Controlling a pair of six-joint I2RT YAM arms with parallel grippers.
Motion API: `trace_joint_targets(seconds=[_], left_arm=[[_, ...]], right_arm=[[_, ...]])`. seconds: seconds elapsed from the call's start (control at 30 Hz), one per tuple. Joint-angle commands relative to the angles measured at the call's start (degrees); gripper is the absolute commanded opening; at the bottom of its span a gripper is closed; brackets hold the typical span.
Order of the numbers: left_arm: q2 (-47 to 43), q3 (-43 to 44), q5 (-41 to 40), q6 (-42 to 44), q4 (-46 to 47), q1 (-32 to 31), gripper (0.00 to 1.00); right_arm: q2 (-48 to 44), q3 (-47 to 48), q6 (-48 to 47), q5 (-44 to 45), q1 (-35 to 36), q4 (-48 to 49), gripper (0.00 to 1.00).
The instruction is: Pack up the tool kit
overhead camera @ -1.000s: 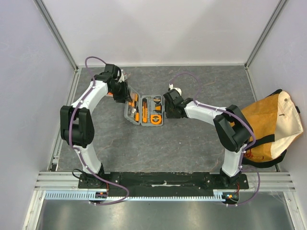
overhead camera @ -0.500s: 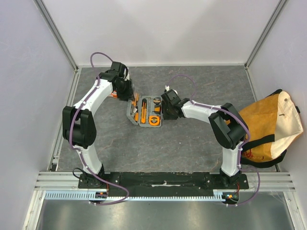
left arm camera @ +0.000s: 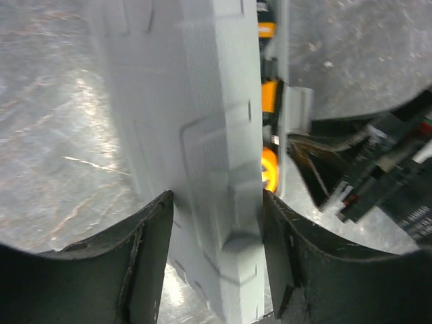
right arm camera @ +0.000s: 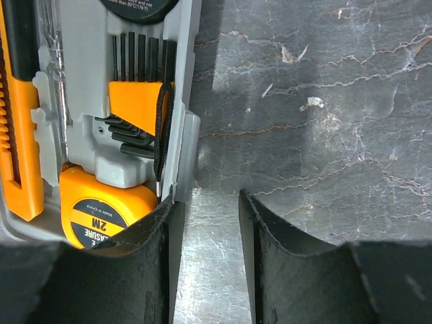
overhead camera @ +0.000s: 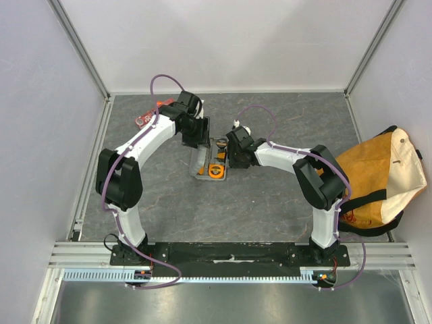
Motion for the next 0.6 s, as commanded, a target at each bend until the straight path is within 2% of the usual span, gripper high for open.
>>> trace_joint_targets(seconds=[0.0,0.1,0.37,0.5,0.57], left_arm=[[-0.1,0.8,3.9,-0.9,2.1,-2.1,0.63],[-0.3,0.9,5.2,-1.4,2.1,-2.5,0.7],[-4.5,-0.7,4.1,-3.1,4.0,-2.4,0.71],[-3.8,-2.2,0.4,-3.1,3.9,-2.2,0.71],[-3.0,-3.3,-0.5,-3.4,4.0,-1.7,0.71]], right_arm=[[1.5,0.0,2.0,0.5,0.9,0.4,0.44],[0.5,-0.3,3.1,3.4,0.8,-1.1,0.44],[-4.2,-3.5,5.0,13.1,0.5,-7.0,0.44],[-6.8,-2.9,4.8,13.7,0.6,-7.0,0.47],[-8.2,-0.8,4.5,13.1,0.3,-7.3,0.53]])
